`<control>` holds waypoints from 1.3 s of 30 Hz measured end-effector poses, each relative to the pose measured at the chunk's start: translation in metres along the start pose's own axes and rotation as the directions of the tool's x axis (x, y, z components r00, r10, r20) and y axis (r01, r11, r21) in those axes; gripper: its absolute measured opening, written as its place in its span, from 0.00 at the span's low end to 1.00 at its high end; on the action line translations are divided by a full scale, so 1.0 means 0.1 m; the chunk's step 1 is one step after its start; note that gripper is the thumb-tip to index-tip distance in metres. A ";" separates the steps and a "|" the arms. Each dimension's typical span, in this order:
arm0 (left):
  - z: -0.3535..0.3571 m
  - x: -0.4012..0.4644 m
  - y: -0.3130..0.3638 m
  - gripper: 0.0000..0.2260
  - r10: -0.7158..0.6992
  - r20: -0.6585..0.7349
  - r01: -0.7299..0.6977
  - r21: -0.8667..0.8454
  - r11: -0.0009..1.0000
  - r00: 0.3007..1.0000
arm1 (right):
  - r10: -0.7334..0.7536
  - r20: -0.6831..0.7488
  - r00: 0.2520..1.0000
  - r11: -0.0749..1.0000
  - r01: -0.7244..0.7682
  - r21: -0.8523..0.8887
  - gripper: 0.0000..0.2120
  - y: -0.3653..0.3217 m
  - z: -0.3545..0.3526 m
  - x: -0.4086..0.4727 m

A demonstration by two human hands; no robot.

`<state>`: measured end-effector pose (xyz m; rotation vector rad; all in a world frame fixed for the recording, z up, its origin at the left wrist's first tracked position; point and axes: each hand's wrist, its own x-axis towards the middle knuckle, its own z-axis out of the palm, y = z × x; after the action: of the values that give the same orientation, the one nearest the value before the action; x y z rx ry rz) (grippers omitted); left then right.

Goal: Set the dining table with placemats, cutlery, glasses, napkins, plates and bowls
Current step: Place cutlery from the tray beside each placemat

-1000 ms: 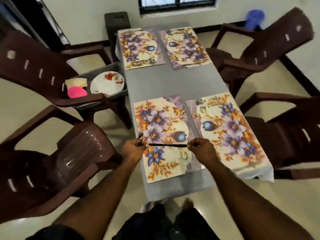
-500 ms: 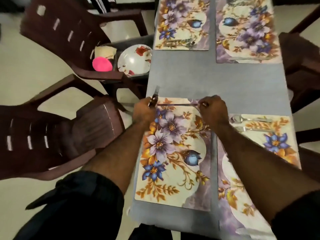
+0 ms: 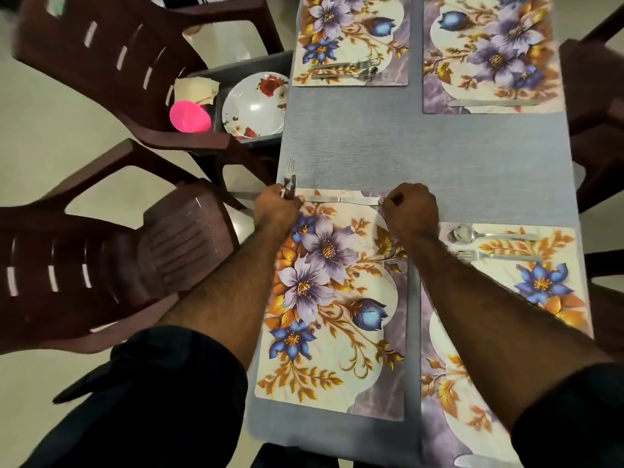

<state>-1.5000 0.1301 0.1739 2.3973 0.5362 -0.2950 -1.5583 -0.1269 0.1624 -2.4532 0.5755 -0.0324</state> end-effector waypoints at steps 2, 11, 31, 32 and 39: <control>-0.03 0.00 0.01 0.14 0.000 0.012 0.000 -0.004 1.000 1.000 | 0.008 0.001 1.000 1.000 -0.008 -0.009 0.09 0.00 0.01 0.01; -0.48 -0.71 -0.18 0.09 0.130 0.421 0.091 -0.464 0.881 0.898 | -0.038 0.107 0.994 0.970 0.011 0.241 0.08 -0.39 -0.26 -0.69; -1.35 -1.68 -1.28 0.02 0.244 0.752 0.193 -0.442 0.876 0.613 | 0.002 0.612 0.791 0.539 -0.517 0.665 0.10 -0.70 -1.09 -2.59; -1.33 -1.75 -1.31 0.02 0.232 0.740 0.150 -0.411 0.899 0.632 | 0.039 0.616 0.787 0.581 -0.519 0.627 0.09 -0.65 -1.07 -2.69; -0.92 -2.22 -1.79 0.07 0.331 0.722 -0.280 -0.195 0.940 0.608 | 0.202 0.412 0.888 0.903 -0.332 0.274 0.10 -0.01 -0.64 -3.35</control>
<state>-1.7717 0.2477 0.2201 1.9981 -0.2571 -1.0324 -1.8709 -0.0246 0.2518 -1.9553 0.6714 0.4132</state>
